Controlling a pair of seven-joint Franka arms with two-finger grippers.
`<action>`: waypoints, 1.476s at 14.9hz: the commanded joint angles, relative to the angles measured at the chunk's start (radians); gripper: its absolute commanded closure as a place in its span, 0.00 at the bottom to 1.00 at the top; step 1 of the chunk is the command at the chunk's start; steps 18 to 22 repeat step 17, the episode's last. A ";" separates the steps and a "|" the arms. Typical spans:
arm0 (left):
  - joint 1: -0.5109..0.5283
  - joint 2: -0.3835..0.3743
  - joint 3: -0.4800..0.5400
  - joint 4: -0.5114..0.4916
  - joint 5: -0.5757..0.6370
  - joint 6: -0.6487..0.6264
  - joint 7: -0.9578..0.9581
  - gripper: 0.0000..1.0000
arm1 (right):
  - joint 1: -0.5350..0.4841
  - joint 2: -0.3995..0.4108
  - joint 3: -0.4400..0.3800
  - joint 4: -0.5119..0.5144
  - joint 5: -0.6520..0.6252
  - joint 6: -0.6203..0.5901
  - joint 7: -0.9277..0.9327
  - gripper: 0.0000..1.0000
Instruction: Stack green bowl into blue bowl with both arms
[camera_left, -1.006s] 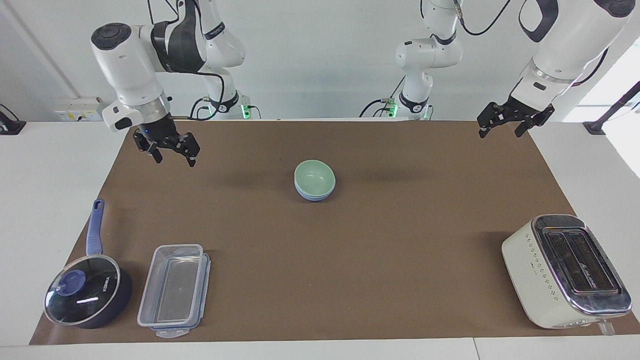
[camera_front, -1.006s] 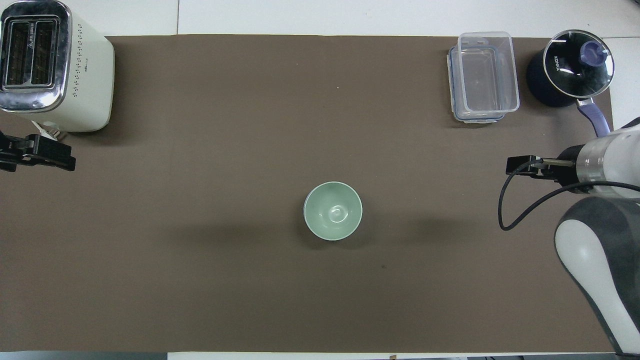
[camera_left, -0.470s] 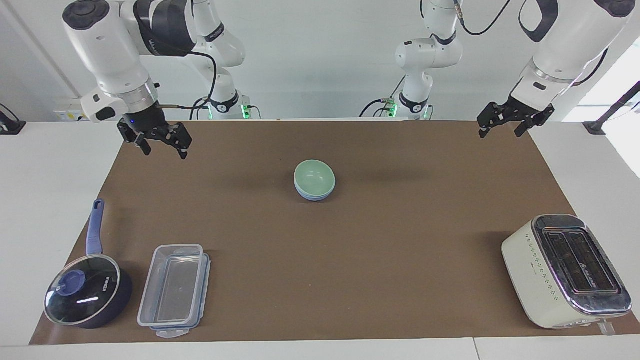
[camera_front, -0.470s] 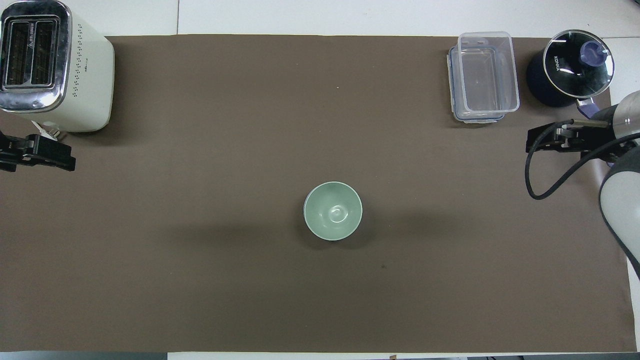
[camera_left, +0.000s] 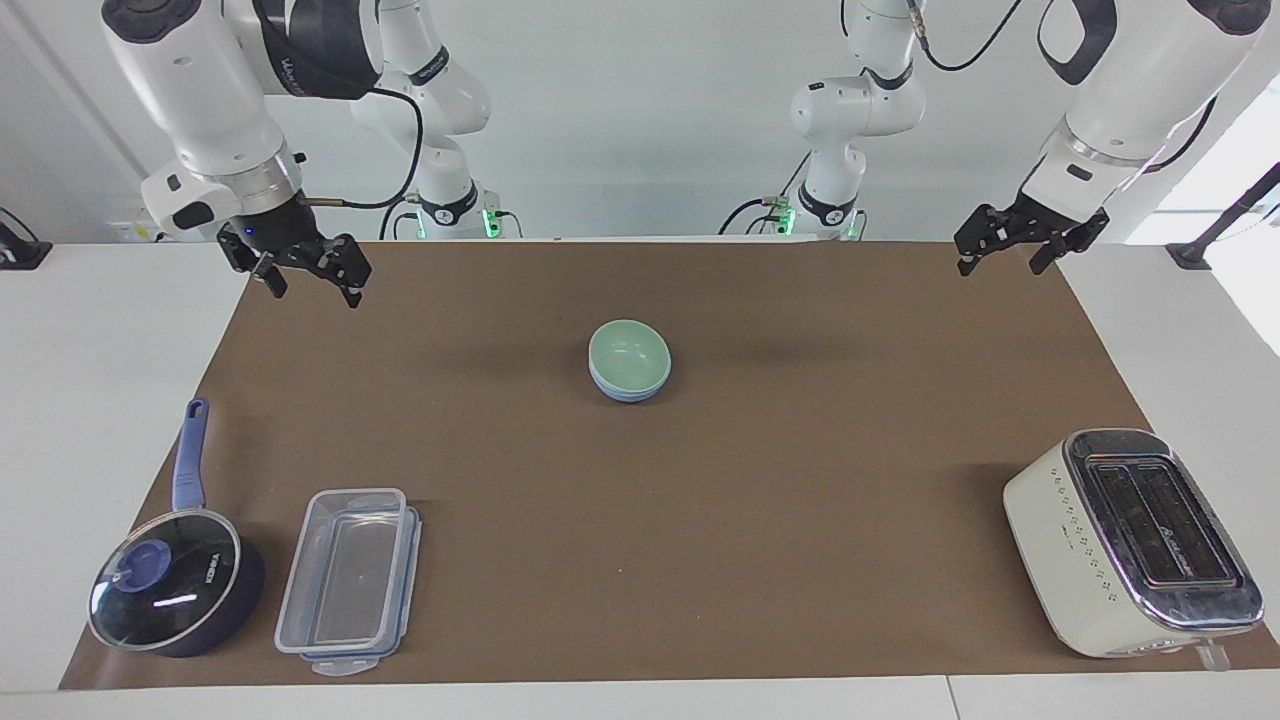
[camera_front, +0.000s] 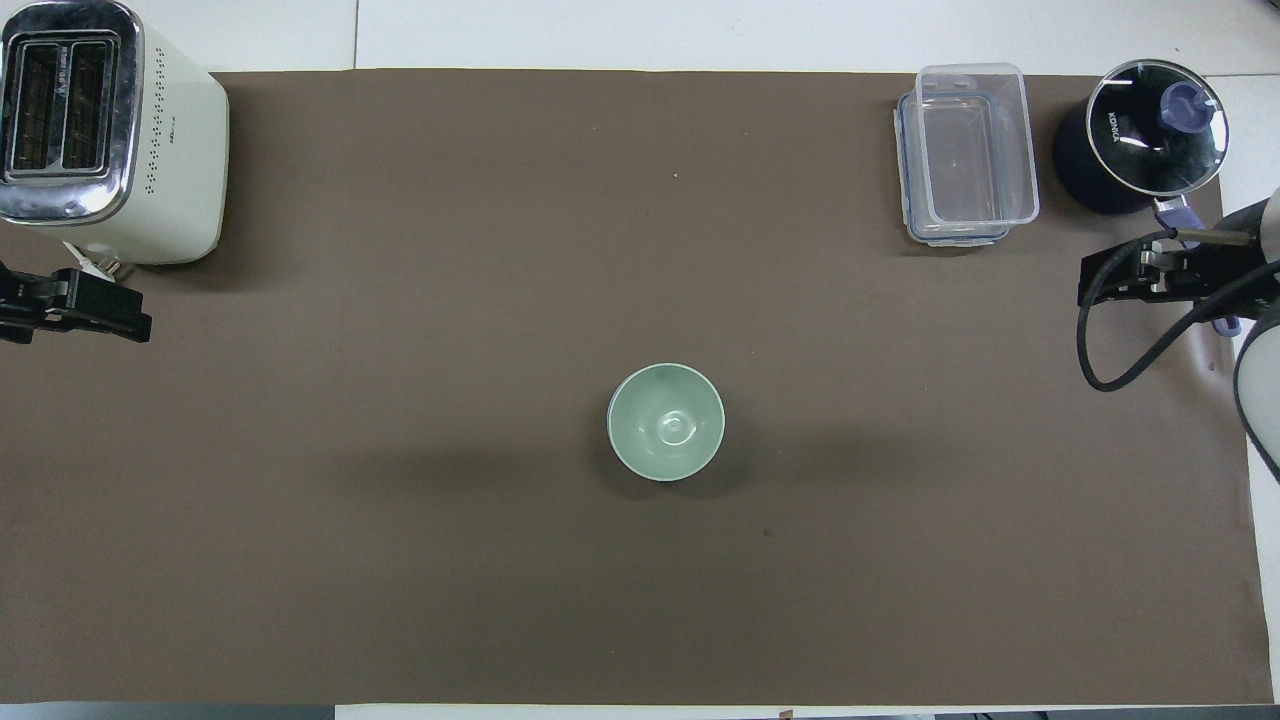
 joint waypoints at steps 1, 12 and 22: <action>0.002 -0.026 0.002 -0.030 -0.008 0.008 -0.006 0.00 | -0.013 -0.005 0.008 -0.013 -0.008 -0.001 -0.015 0.00; 0.002 -0.026 0.002 -0.030 -0.008 0.008 -0.006 0.00 | -0.019 0.032 0.008 0.107 -0.012 -0.105 -0.012 0.00; 0.002 -0.024 0.002 -0.030 -0.008 0.008 -0.006 0.00 | -0.020 0.019 0.008 0.082 -0.005 -0.099 -0.004 0.00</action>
